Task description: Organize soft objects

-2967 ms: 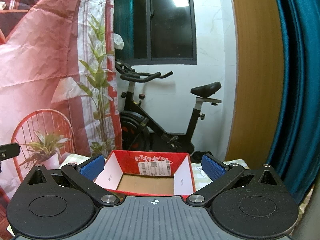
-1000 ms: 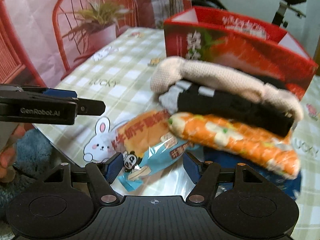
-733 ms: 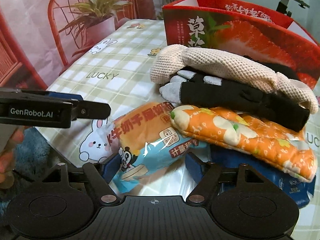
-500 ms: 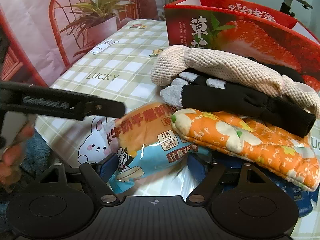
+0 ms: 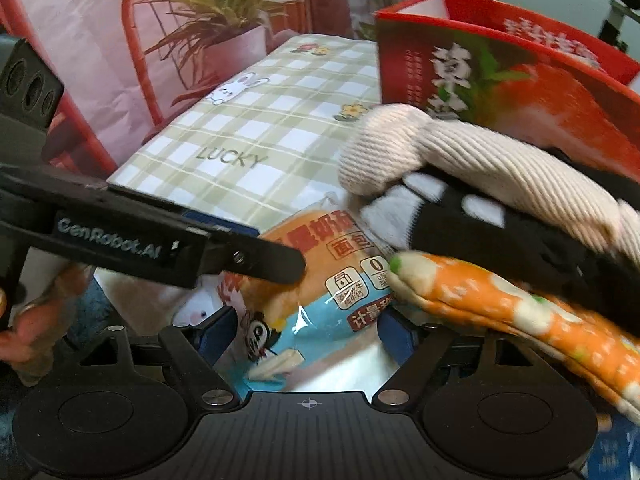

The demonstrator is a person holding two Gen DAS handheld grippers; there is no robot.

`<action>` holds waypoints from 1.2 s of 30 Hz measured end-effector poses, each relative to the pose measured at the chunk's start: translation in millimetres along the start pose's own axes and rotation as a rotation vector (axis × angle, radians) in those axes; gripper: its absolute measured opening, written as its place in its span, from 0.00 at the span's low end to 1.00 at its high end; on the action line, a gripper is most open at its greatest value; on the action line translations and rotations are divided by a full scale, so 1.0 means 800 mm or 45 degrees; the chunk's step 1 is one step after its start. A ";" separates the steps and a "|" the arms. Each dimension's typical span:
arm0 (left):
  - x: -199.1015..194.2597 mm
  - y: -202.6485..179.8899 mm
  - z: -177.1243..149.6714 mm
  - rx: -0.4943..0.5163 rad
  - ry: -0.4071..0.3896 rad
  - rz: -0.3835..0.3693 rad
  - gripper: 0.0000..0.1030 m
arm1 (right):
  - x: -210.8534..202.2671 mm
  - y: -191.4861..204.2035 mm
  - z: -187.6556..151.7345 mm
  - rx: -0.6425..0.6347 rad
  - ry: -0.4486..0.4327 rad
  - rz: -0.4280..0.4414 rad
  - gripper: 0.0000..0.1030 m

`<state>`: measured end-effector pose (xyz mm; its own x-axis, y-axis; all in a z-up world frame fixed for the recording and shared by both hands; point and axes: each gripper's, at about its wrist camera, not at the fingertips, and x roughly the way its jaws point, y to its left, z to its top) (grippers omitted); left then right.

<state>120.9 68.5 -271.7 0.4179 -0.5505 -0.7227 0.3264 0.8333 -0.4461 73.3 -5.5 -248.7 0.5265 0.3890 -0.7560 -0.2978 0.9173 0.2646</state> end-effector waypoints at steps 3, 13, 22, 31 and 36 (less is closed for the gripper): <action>-0.012 0.016 0.000 -0.058 -0.022 0.036 0.50 | 0.014 0.008 0.015 -0.072 -0.008 0.029 0.72; -0.030 0.045 0.017 -0.135 -0.052 0.052 0.43 | 0.028 0.021 0.029 -0.198 -0.035 0.043 0.71; -0.021 0.049 0.017 -0.146 -0.024 0.044 0.43 | 0.031 0.020 0.032 -0.160 -0.008 0.051 0.72; -0.037 0.046 0.011 -0.187 -0.064 0.039 0.42 | 0.025 0.035 0.038 -0.256 -0.051 0.067 0.70; -0.063 0.036 0.024 -0.178 -0.157 0.031 0.42 | 0.003 0.046 0.051 -0.342 -0.154 0.040 0.70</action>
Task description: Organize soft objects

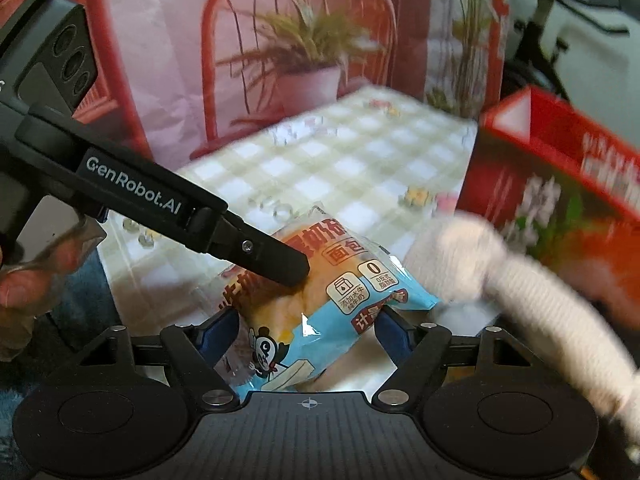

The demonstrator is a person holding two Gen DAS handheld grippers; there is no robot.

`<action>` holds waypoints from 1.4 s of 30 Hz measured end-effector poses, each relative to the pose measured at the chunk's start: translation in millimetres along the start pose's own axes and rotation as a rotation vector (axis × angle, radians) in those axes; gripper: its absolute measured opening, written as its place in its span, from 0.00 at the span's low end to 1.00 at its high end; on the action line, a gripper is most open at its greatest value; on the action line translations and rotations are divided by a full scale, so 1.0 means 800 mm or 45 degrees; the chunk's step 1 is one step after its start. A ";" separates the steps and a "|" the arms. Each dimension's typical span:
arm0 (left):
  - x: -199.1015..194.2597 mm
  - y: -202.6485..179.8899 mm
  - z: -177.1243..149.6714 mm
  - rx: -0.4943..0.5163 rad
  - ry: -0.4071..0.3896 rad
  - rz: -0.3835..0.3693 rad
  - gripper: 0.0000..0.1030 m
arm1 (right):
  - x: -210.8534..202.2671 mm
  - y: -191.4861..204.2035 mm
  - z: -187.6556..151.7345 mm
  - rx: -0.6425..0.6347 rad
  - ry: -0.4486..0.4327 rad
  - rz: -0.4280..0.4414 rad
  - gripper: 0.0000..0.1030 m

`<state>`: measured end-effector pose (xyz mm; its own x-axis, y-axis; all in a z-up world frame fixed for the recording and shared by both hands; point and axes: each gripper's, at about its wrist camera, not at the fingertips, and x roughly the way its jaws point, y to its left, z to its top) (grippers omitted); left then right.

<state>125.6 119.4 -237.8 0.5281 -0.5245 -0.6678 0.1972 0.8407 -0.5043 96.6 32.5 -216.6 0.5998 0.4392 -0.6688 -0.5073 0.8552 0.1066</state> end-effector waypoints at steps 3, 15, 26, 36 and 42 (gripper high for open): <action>-0.016 -0.012 0.015 0.024 -0.064 -0.009 0.42 | -0.014 -0.003 0.014 -0.036 -0.071 -0.018 0.70; -0.005 -0.105 0.100 0.236 -0.156 -0.078 0.43 | -0.075 -0.070 0.080 -0.190 -0.259 -0.169 0.70; 0.085 -0.177 0.141 0.243 -0.084 -0.193 0.43 | -0.106 -0.183 0.088 -0.110 -0.281 -0.307 0.72; 0.100 -0.190 0.166 0.275 -0.123 -0.193 0.43 | -0.113 -0.219 0.090 -0.093 -0.349 -0.342 0.72; 0.109 -0.189 0.181 0.285 -0.135 -0.176 0.43 | -0.101 -0.233 0.098 -0.099 -0.345 -0.342 0.71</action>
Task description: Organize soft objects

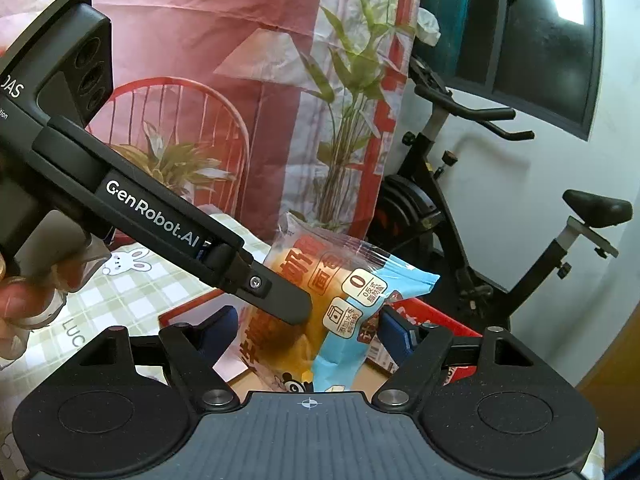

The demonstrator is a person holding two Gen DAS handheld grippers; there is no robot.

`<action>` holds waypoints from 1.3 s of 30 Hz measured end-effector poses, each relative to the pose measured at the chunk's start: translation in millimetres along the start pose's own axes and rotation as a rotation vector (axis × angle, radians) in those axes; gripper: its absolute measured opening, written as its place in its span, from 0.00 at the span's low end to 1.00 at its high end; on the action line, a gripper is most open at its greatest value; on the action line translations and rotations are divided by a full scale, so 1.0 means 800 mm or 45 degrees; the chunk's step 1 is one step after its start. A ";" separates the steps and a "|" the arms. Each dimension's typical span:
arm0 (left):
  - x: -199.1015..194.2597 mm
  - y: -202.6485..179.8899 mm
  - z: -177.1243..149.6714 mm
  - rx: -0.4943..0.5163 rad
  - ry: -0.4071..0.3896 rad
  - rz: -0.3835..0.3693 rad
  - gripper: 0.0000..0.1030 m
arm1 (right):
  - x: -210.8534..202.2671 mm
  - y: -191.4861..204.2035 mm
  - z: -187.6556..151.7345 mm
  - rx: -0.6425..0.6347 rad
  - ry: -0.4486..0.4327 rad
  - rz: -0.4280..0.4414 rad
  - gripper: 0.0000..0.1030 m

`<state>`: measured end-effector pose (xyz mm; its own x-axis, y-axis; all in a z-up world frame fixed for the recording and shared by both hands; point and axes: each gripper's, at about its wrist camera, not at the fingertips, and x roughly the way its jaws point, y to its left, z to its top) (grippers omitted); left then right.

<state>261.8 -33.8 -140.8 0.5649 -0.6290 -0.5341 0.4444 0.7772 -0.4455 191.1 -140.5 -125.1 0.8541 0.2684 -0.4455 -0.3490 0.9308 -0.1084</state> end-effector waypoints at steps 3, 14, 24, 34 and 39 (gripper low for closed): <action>0.006 0.004 0.004 0.005 0.012 0.014 0.43 | 0.011 -0.006 0.000 0.019 0.011 0.009 0.71; 0.043 0.030 0.002 -0.009 0.149 0.071 0.43 | 0.062 -0.021 -0.018 0.119 0.138 0.093 0.68; 0.056 0.039 -0.005 0.020 0.209 0.127 0.44 | 0.092 -0.032 -0.036 0.270 0.239 0.160 0.67; 0.041 0.031 -0.003 0.074 0.158 0.178 0.49 | 0.096 -0.046 -0.045 0.358 0.261 0.107 0.67; 0.020 0.018 -0.003 0.123 0.105 0.214 0.49 | 0.073 -0.047 -0.043 0.360 0.234 0.079 0.67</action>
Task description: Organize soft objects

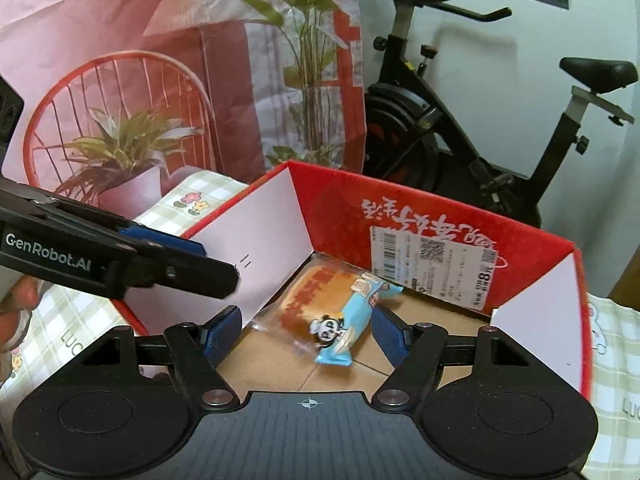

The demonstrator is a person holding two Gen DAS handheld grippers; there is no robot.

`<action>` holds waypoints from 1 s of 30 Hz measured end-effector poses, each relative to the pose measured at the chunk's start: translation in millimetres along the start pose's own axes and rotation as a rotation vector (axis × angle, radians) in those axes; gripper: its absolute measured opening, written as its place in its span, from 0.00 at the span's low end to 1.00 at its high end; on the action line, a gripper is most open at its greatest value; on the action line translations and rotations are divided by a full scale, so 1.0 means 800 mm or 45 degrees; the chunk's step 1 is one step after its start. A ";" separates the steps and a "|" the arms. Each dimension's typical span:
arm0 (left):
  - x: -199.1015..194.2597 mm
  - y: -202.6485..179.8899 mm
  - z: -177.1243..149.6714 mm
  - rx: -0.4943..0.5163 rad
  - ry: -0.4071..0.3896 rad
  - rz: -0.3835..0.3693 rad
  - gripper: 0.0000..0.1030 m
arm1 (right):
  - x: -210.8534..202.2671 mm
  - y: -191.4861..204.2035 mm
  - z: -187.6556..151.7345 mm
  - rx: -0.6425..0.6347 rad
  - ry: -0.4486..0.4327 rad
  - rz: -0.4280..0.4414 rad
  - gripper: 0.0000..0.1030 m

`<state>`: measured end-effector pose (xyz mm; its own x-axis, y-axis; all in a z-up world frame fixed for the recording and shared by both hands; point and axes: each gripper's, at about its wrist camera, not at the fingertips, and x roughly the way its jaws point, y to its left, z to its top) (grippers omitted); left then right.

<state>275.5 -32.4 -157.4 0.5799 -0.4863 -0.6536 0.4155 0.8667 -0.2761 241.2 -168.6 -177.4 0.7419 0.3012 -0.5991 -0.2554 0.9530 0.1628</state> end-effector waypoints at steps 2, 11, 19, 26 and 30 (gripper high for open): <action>-0.015 -0.004 -0.004 0.025 -0.031 0.019 0.49 | -0.012 0.003 -0.002 0.002 -0.018 -0.005 0.67; -0.077 -0.007 -0.041 0.055 -0.132 0.098 0.49 | -0.067 0.029 -0.027 0.037 -0.094 -0.068 0.65; -0.097 -0.006 -0.086 0.017 -0.161 0.155 0.49 | -0.104 0.064 -0.068 0.044 -0.160 -0.135 0.64; -0.096 -0.014 -0.113 0.024 -0.158 0.181 0.49 | -0.114 0.081 -0.108 0.108 -0.139 -0.172 0.62; -0.092 -0.014 -0.122 0.012 -0.144 0.171 0.49 | -0.115 0.084 -0.124 0.141 -0.118 -0.181 0.61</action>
<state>159.4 4.4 -174.7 0.7057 -0.3762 -0.6003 0.3353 0.9238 -0.1848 94.1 -135.1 -189.1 0.8206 0.1605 -0.5485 -0.0784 0.9823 0.1701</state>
